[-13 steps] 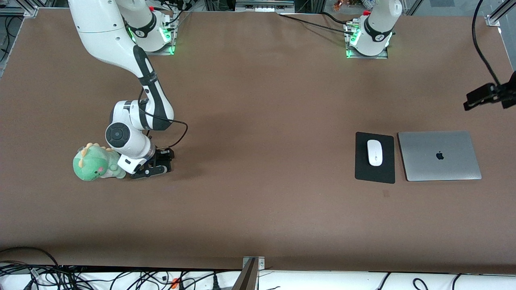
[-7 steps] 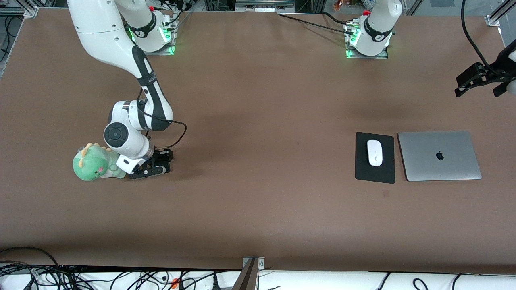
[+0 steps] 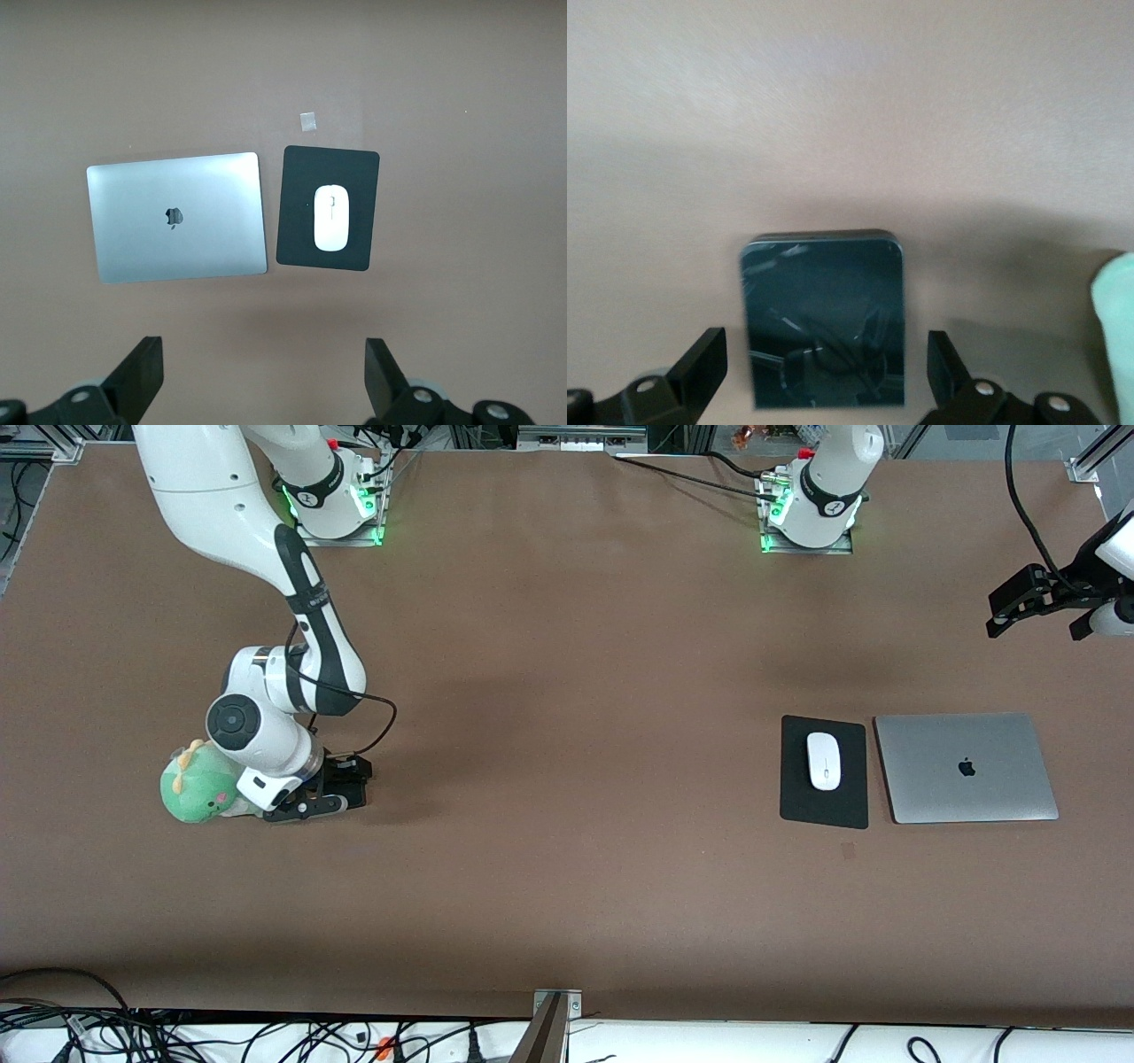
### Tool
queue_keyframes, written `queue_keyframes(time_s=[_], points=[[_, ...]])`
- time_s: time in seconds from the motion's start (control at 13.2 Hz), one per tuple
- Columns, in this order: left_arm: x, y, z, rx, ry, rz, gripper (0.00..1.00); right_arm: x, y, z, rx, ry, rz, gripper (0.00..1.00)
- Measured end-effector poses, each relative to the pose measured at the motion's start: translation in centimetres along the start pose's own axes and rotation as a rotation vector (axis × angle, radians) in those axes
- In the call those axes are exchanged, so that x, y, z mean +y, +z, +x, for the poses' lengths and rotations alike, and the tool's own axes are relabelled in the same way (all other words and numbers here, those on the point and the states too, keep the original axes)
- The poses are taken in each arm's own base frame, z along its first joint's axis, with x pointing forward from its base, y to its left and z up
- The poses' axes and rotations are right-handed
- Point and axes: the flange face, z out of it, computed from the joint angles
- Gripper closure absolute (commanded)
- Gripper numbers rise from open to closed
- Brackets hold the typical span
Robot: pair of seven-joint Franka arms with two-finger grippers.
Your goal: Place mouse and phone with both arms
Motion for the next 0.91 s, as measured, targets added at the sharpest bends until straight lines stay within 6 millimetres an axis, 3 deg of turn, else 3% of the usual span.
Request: queue_keyframes(time_s=[0.23, 0.53, 0.68, 0.91], points=[[0.0, 0.0, 0.0, -0.003, 0.008, 0.000, 0.00, -0.5, -8.9, 0.0, -0.003, 0.076, 0.063, 0.00], [0.4, 0.1, -0.1, -0.007, 0.019, 0.000, 0.00, 2.7, -21.9, -3.7, -0.018, 0.126, 0.143, 0.00], [0.5, 0.0, -0.1, -0.007, 0.021, 0.000, 0.00, 3.9, -26.8, -6.0, -0.033, 0.103, 0.126, 0.00], [0.5, 0.0, -0.2, -0.017, 0.021, 0.000, 0.00, 4.1, -32.6, -8.3, -0.086, 0.122, 0.118, 0.00]])
